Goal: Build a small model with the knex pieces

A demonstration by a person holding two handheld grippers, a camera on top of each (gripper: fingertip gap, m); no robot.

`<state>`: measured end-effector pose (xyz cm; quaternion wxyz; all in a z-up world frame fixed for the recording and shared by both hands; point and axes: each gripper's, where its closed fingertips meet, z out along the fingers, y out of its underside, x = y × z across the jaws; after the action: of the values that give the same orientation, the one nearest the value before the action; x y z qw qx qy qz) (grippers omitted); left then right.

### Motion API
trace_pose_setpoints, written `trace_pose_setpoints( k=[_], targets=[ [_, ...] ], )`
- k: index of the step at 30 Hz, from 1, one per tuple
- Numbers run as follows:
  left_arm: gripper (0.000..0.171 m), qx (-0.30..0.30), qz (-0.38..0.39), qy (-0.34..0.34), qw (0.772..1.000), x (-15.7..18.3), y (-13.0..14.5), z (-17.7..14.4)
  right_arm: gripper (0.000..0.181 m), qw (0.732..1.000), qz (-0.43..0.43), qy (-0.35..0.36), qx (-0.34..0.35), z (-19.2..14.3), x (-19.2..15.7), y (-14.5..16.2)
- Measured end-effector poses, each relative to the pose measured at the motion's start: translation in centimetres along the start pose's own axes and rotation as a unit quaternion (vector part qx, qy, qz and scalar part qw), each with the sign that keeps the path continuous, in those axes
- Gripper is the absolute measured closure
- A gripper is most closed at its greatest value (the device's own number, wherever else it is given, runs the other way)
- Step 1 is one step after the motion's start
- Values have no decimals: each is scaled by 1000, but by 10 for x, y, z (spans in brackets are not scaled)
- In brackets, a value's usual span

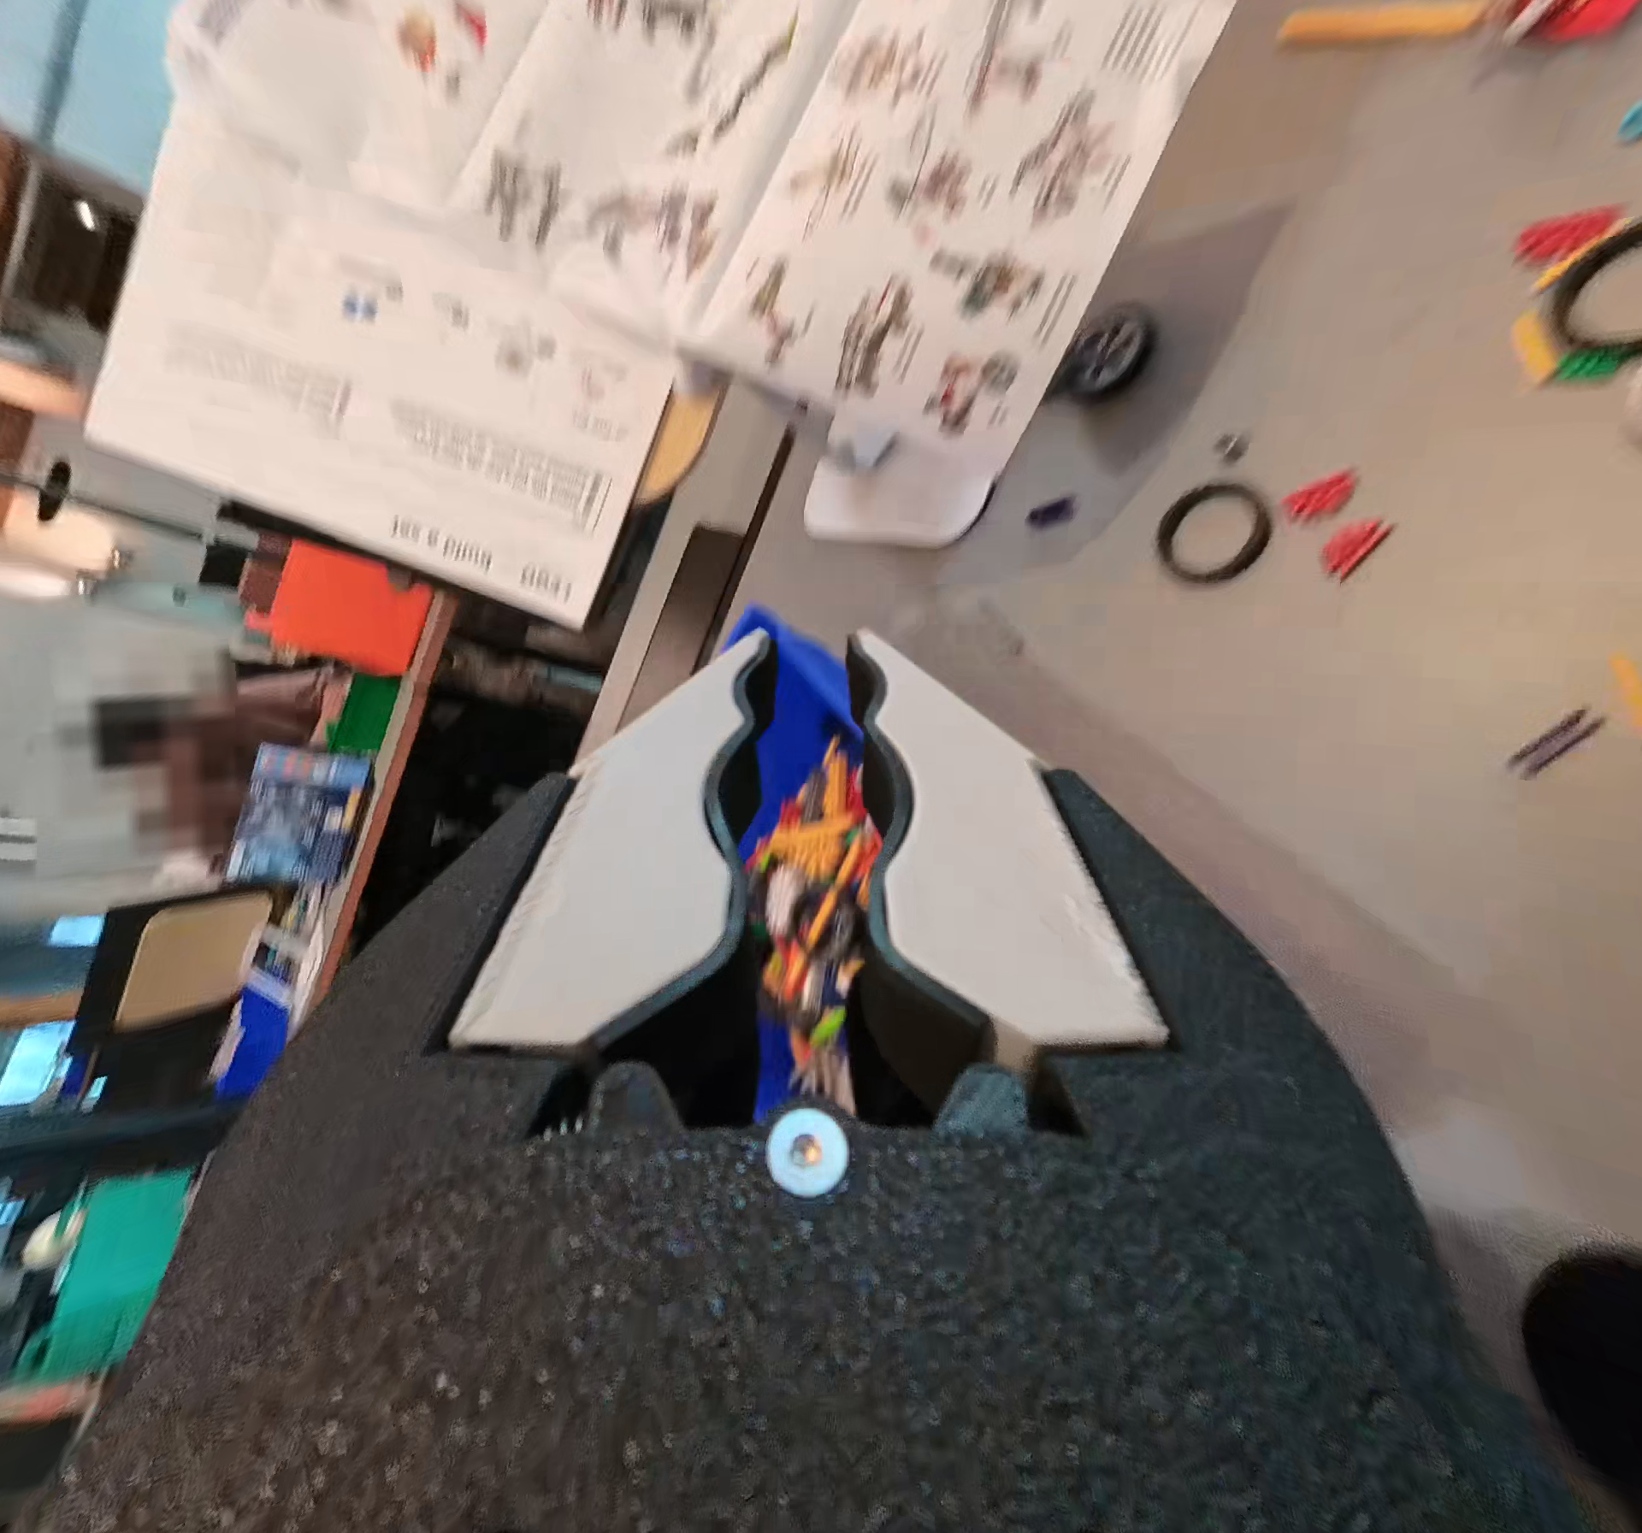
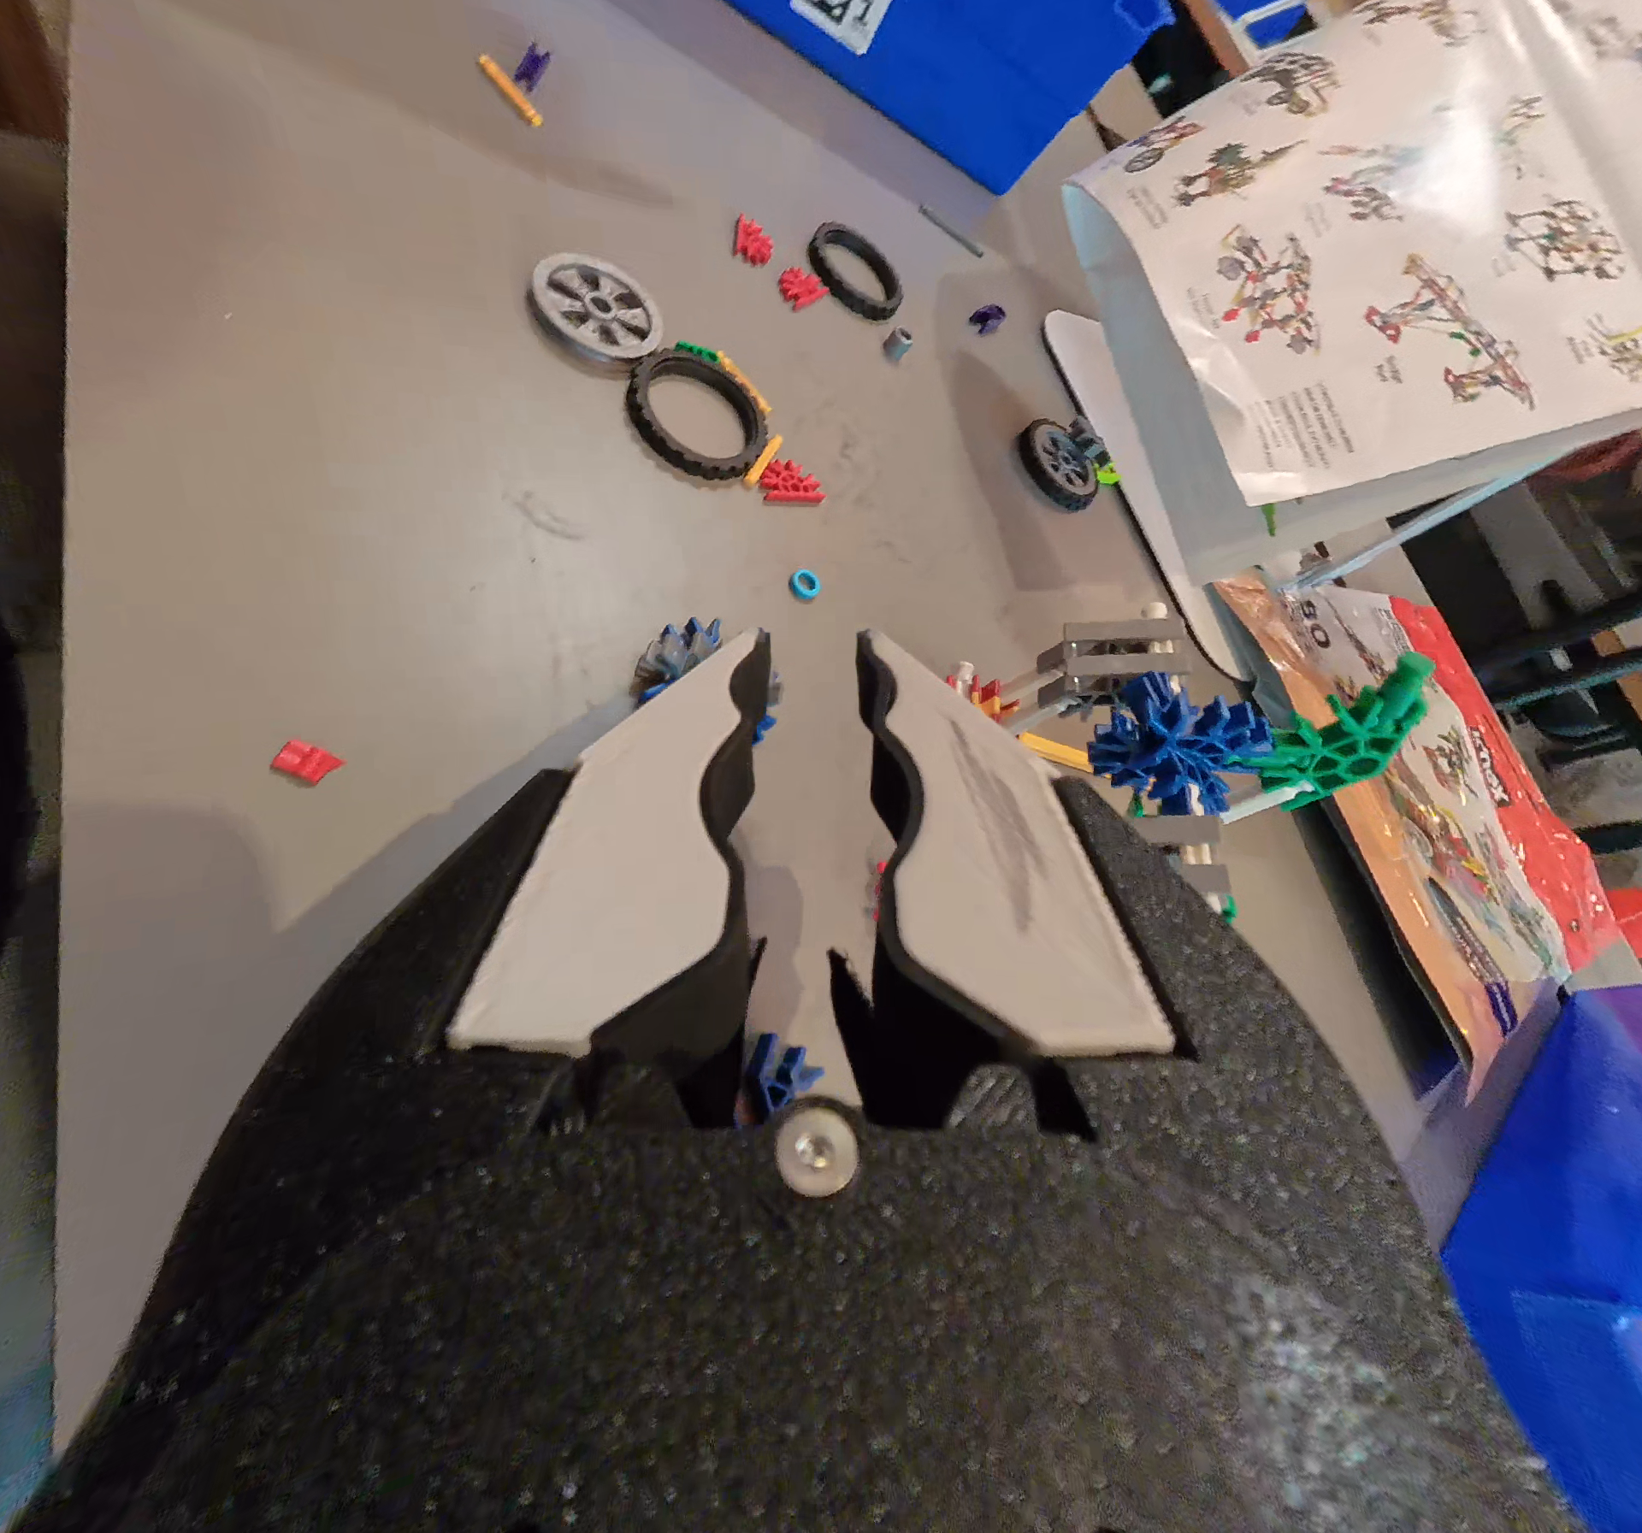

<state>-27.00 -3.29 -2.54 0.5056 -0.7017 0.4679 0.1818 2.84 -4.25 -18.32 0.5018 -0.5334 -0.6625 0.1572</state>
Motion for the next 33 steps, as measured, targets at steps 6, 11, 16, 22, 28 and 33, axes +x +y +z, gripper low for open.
trace_pose_setpoints(
  k=[6, 11, 16, 22, 28, 33],
  targets=[
    [153, -169, -18, -6, 985, -24, 94, -7, 162, 998, 37, 47, 18, 1, 13, 4],
    [154, -206, -54, 55, 976, -12, 138, 8, 162, 997, 53, 47, 13, 1, 17, 7],
    [157, -218, -100, 184, 953, 47, 148, 25, 163, 997, 55, 44, 4, 4, 16, 9],
    [168, -195, -139, 262, 935, 94, 140, 33, 163, 997, 61, 45, 0, 4, 18, 11],
    [169, -186, -113, 297, 930, 104, 118, 33, 163, 997, 58, 42, -7, 6, 17, 12],
    [171, -186, -64, 315, 928, 115, 99, 41, 163, 997, 57, 43, -13, 7, 18, 15]
  ],
)
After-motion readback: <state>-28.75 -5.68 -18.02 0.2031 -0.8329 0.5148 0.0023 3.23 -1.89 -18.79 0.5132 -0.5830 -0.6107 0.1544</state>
